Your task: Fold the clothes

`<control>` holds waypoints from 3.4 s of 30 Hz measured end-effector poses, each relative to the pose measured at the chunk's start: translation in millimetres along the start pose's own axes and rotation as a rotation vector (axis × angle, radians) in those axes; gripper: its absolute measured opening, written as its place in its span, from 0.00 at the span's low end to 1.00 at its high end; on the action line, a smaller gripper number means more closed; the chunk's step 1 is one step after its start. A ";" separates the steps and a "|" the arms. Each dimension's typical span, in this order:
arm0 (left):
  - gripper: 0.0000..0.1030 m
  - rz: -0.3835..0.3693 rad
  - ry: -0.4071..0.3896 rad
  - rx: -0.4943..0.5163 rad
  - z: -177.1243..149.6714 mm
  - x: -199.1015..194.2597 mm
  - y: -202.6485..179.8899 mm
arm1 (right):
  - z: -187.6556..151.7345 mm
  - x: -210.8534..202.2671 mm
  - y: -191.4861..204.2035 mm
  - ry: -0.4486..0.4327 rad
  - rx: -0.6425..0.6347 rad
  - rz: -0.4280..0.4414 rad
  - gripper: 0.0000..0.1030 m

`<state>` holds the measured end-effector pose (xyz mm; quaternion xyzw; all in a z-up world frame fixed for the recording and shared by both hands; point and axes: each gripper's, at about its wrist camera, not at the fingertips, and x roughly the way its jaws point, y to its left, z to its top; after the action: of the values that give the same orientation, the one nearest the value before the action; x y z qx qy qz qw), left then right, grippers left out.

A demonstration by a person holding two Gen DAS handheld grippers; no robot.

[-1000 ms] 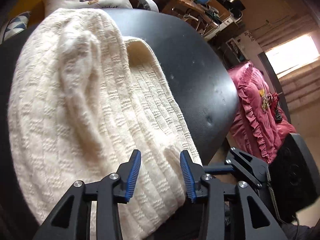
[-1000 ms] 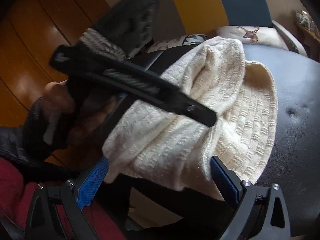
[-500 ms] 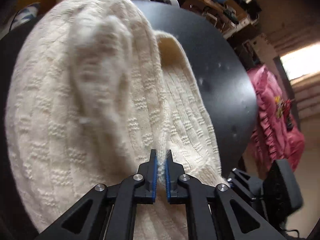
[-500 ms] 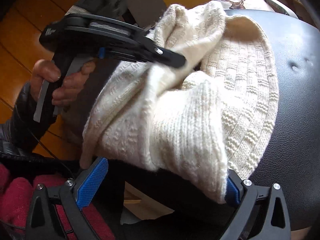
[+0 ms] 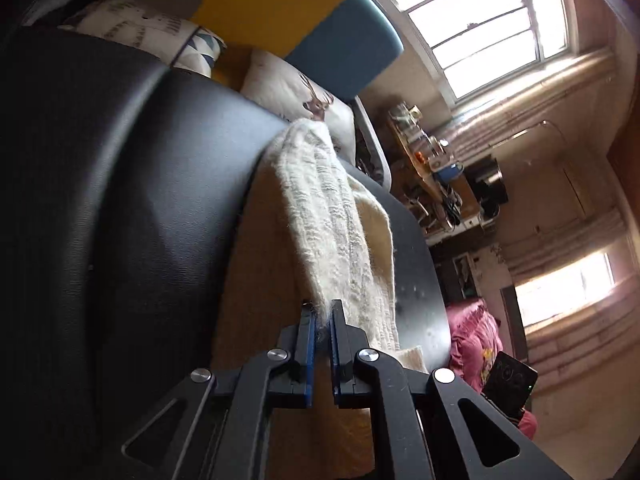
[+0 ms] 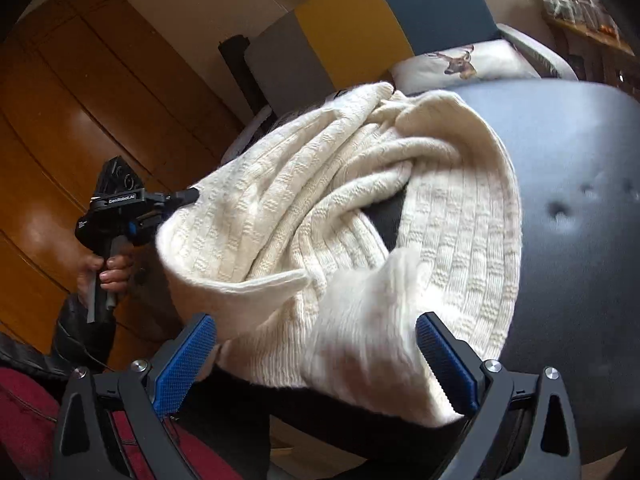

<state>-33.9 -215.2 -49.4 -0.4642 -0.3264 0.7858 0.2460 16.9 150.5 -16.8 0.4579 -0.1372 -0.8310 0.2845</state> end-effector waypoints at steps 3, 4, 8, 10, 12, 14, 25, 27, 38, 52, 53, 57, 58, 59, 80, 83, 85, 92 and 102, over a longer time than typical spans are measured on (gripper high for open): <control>0.06 0.053 -0.043 -0.101 6.1 -14.0 33.3 | 20.4 23.9 22.9 0.017 -0.055 -0.011 1.00; 0.06 0.078 -0.047 -0.124 5.9 -18.0 42.4 | 23.2 36.4 28.6 0.037 -0.078 0.006 1.00; 0.25 0.172 -0.047 -0.179 -0.7 -36.3 71.7 | 24.6 102.2 39.4 0.203 -0.121 -0.050 1.00; 0.35 0.219 -0.048 -0.207 -4.0 -45.5 86.3 | 18.4 123.1 41.4 0.247 -0.166 -0.112 1.00; 0.42 0.248 -0.040 -0.225 -10.1 -52.9 95.2 | 15.2 134.1 58.5 0.244 -0.276 -0.177 1.00; 0.43 0.201 0.001 -0.217 -23.8 -51.6 89.0 | 11.8 143.7 71.9 0.253 -0.353 -0.238 1.00; 0.60 -0.211 0.196 -0.459 -68.8 18.4 93.3 | 2.9 135.0 71.3 0.202 -0.360 -0.259 1.00; 0.66 -0.202 0.175 -0.493 -66.3 22.0 97.7 | 0.3 134.0 73.0 0.194 -0.357 -0.260 1.00; 0.14 -0.098 -0.166 -0.406 -41.9 -25.8 88.1 | 1.1 100.5 58.9 0.178 -0.363 -0.156 1.00; 0.55 0.351 -0.382 -0.438 -11.5 -132.5 130.4 | -23.7 101.4 30.9 0.239 -0.371 -0.161 1.00; 0.58 0.300 -0.335 -0.365 -17.9 -125.0 118.2 | -25.2 100.3 29.4 0.231 -0.364 -0.160 1.00; 0.60 0.169 -0.041 -0.119 -47.2 -44.9 55.8 | -27.4 103.9 25.6 0.232 -0.386 -0.185 1.00; 0.60 0.145 0.035 -0.079 -55.0 -21.6 42.5 | -22.5 108.9 20.7 0.234 -0.389 -0.186 1.00; 0.60 0.129 0.099 -0.057 -67.1 -0.8 32.8 | -24.8 107.1 20.0 0.232 -0.389 -0.187 1.00; 0.10 0.418 -0.023 -0.156 -78.0 21.0 71.8 | -22.3 101.2 -6.2 0.319 -0.369 -0.251 1.00; 0.11 0.370 -0.047 -0.189 -79.1 10.3 73.0 | -21.6 90.2 -15.0 0.333 -0.327 -0.269 1.00; 0.14 0.273 -0.107 -0.153 -74.9 -5.4 58.1 | -7.3 77.8 -14.5 0.305 -0.297 -0.253 0.99; 0.55 0.117 -0.078 0.060 -44.7 6.2 1.5 | 88.9 59.7 -3.1 0.044 -0.230 -0.082 0.99; 0.56 0.267 0.213 0.186 -69.0 123.6 -6.0 | 96.3 166.4 -71.0 0.262 -0.062 -0.084 0.95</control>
<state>-27.4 -106.5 -139.9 -0.5591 -0.1599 0.7848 0.2143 -158.2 104.6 -112.8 0.5586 -0.0537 -0.7792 0.2791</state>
